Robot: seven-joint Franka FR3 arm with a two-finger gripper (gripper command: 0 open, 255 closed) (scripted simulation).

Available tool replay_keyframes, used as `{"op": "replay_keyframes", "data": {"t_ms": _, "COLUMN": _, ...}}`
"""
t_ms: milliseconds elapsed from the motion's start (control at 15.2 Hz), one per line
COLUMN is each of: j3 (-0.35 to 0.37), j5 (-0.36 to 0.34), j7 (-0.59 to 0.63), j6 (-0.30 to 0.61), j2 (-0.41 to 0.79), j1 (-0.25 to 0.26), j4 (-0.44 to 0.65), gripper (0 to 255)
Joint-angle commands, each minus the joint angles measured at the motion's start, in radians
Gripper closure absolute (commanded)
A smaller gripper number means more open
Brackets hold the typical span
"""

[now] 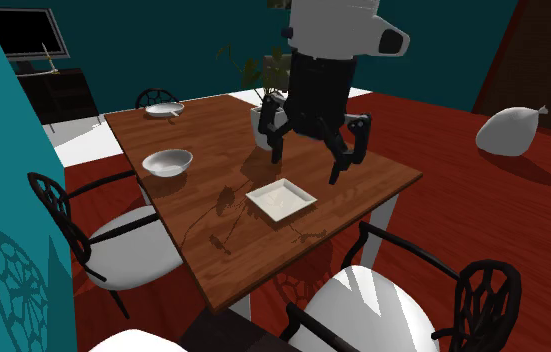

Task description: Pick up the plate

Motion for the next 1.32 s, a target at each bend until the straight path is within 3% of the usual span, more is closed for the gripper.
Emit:
{"op": "replay_keyframes", "data": {"t_ms": 0, "j3": 0.0, "j5": 0.0, "j7": 0.0, "j6": 0.0, "j2": 0.0, "j1": 0.0, "j4": 0.0, "gripper": 0}}
{"op": "replay_keyframes", "data": {"t_ms": 594, "j3": 0.12, "j5": 0.074, "j7": 0.166, "j6": 0.302, "j2": 0.213, "j1": -0.004, "j4": -0.073, "gripper": 0}}
{"op": "replay_keyframes", "data": {"t_ms": 1254, "j3": 0.233, "j5": 0.082, "j7": 0.358, "j6": 0.61, "j2": 0.567, "j1": -0.023, "j4": -0.011, "gripper": 0}}
